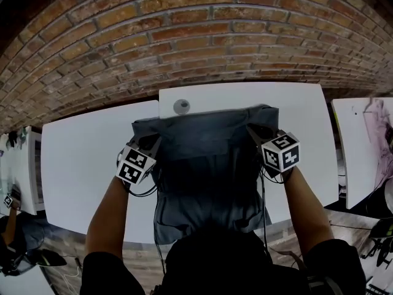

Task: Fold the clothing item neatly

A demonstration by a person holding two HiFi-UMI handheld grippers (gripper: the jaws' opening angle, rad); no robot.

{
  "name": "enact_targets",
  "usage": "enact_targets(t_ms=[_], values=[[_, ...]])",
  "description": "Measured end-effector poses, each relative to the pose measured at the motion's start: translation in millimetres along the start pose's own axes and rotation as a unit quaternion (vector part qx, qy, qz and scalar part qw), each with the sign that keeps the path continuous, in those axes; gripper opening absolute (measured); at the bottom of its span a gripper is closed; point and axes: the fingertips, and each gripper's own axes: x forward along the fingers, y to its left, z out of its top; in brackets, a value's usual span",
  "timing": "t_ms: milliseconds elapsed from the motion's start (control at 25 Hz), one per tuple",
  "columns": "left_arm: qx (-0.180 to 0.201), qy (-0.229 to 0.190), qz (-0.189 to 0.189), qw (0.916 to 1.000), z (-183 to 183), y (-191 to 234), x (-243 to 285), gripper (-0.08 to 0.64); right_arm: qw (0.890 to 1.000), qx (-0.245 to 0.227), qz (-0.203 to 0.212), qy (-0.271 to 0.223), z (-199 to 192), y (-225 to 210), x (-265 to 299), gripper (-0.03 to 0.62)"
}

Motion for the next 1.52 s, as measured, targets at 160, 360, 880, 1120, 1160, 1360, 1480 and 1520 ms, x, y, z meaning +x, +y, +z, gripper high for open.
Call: enact_targets(t_ms=[160, 360, 880, 1120, 1160, 1360, 1480, 1520], values=[[0.006, -0.016, -0.006, 0.9998, -12.7, -25.1, -41.6, -0.002, 1.000, -0.011, -0.011, -0.012, -7.8, 40.5, -28.6, 0.002], [-0.003, -0.047, 0.006, 0.9989, -33.4, -55.2, -103.3, -0.002, 0.998, 0.036, -0.040, -0.036, -33.1, 87.0, -73.8, 0.002], [-0.021, -0.033, -0.012, 0.9992, -149.3, -164.7, -213.1, -0.002, 0.995, 0.084, -0.051, -0.011, -172.8, 188.9, -186.6, 0.002], [-0.069, -0.001, -0.038, 0.9969, -217.1, -238.2, -228.6, -0.002, 0.996, 0.062, -0.045, 0.048, -246.0, 205.0, -208.6, 0.002], [-0.076, 0.008, -0.045, 0.9960, -229.4, -250.1, -229.3, 0.000, 0.996, 0.057, -0.044, 0.061, -259.0, 204.5, -212.1, 0.002], [-0.107, 0.076, -0.061, 0.9894, -284.4, -291.2, -220.8, 0.079, 0.991, 0.060, -0.048, 0.108, -305.8, 189.5, -223.7, 0.002], [-0.132, 0.107, -0.061, 0.9836, -305.1, -305.2, -209.8, 0.139, 0.989, 0.051, -0.034, 0.134, -327.1, 183.6, -224.5, 0.003], [-0.143, 0.113, -0.057, 0.9817, -310.1, -306.6, -205.8, 0.149, 0.988, 0.048, -0.028, 0.147, -335.1, 181.6, -224.0, 0.005]])
